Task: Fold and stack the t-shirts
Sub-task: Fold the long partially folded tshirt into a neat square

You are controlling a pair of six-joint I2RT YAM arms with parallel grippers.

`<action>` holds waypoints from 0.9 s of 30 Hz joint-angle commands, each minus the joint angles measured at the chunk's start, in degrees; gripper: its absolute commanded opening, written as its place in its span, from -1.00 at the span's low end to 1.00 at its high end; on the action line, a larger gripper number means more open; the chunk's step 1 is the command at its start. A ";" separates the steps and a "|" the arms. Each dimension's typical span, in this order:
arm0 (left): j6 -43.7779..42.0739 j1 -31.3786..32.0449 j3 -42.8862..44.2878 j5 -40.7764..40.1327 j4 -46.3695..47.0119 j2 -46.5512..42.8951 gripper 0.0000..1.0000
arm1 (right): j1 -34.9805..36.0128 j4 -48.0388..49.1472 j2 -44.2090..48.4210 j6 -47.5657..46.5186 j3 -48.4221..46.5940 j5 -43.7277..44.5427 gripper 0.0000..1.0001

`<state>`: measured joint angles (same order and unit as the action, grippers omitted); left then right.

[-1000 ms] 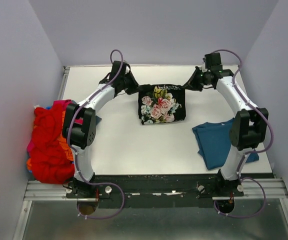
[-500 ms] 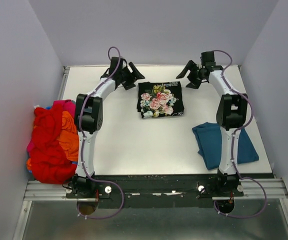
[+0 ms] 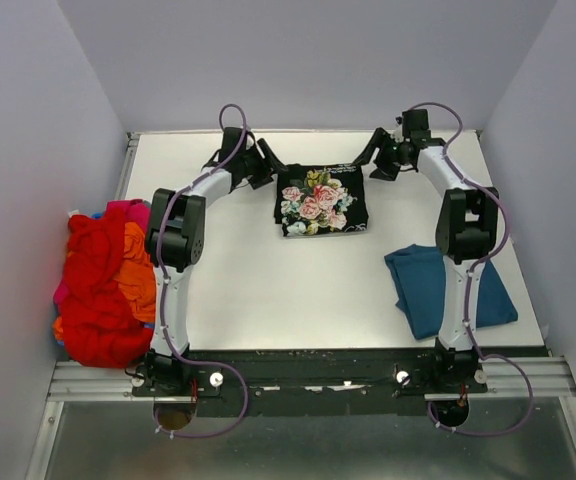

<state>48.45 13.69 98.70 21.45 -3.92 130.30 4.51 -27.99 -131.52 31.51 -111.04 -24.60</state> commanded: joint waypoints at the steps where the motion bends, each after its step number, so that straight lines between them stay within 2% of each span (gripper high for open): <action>1: -1.34 0.54 0.09 -3.69 2.69 1.27 0.40 | 0.23 -2.42 -5.31 -0.75 -6.19 0.86 0.50; 8: -2.13 0.72 2.11 -4.84 2.08 4.08 0.30 | 1.11 -7.07 -12.61 1.54 -14.36 4.11 0.36; 15: -2.65 0.63 6.41 -5.90 0.50 7.59 0.29 | 2.25 -7.79 -15.78 3.29 -17.80 7.54 0.10; 19: -1.43 0.72 8.88 -4.76 0.93 9.88 0.25 | 2.34 -7.43 -16.22 4.52 -18.59 7.99 -0.29; 21: -1.07 0.72 8.88 -4.49 1.72 10.32 0.24 | 2.34 -6.73 -16.13 4.88 -18.25 7.99 -0.62; 27: -1.16 0.72 8.97 -4.75 2.60 11.20 0.14 | 2.34 -5.32 -16.05 5.32 -17.63 7.02 -0.96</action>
<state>47.42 14.00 106.61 17.21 -1.74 139.06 6.85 -33.56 -145.73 36.05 -127.70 -18.65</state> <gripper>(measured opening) 0.583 0.062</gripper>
